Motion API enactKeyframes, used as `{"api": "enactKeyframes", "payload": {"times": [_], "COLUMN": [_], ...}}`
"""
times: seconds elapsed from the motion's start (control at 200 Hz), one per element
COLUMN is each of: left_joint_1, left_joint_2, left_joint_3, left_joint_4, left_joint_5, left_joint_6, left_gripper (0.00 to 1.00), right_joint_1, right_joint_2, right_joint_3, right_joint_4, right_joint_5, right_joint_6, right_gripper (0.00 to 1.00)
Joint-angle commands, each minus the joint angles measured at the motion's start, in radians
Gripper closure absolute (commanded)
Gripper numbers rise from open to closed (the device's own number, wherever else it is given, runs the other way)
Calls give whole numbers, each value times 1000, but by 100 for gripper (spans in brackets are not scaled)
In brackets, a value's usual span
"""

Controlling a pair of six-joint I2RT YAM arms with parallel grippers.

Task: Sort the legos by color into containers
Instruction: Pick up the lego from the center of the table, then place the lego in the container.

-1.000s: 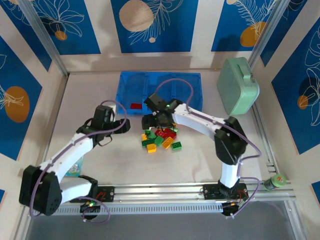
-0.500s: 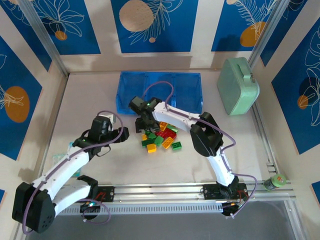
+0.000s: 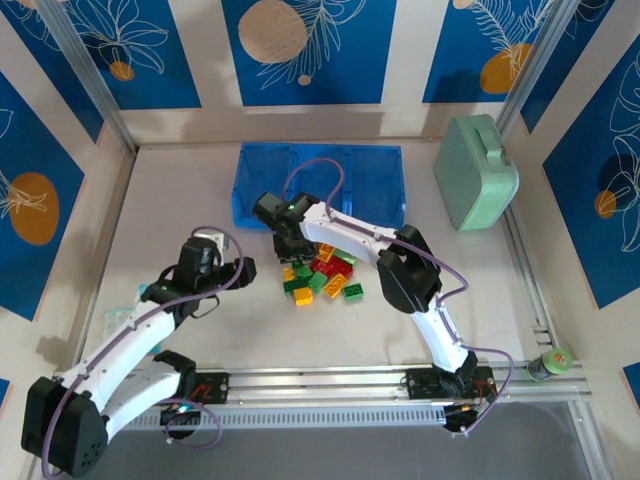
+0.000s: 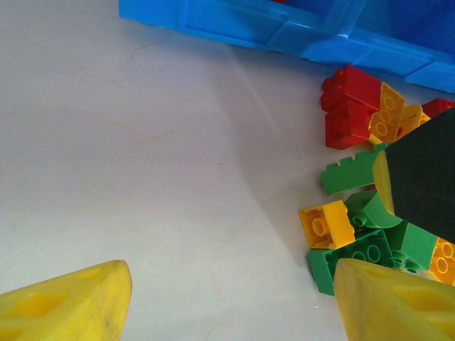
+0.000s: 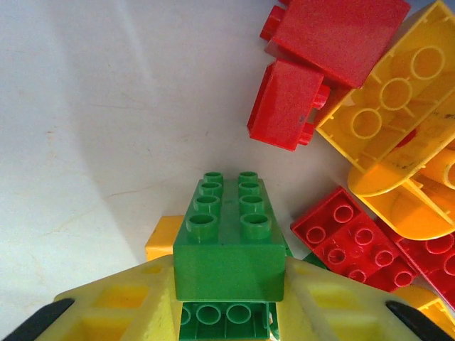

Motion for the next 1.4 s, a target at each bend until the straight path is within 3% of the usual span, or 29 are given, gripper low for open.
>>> {"api": "enactKeyframes", "payload": {"times": [0.0,0.52,0.855,0.92,1.016,1.066,1.211,1.396], "left_joint_1": [-7,-33,-44,-45,-48,-50,-59,-89], "left_joint_2": [-27,-94,-110,-117,-121,-119,-104,-69], "left_joint_3": [-13,-43,-21,-12,0,7,22,27], "left_joint_4": [8,13,-5,-12,-16,-21,-28,-22], "left_joint_5": [1,24,30,35,39,39,44,52], "left_joint_6": [-17,-21,-28,-24,-17,-12,-1,7], "left_gripper": [25,26,26,26,26,26,26,26], "right_joint_1": [6,-184,-285,-293,-300,-302,-293,-258], "right_joint_2": [-47,-67,133,164,195,205,158,0], "right_joint_3": [40,254,509,561,638,677,666,462], "right_joint_4": [-50,-83,-136,-149,-180,-205,-211,-143], "right_joint_5": [48,99,48,43,36,38,51,76], "right_joint_6": [-5,-153,-197,-200,-199,-194,-196,-204], "right_gripper": [63,63,62,57,32,25,24,24]}}
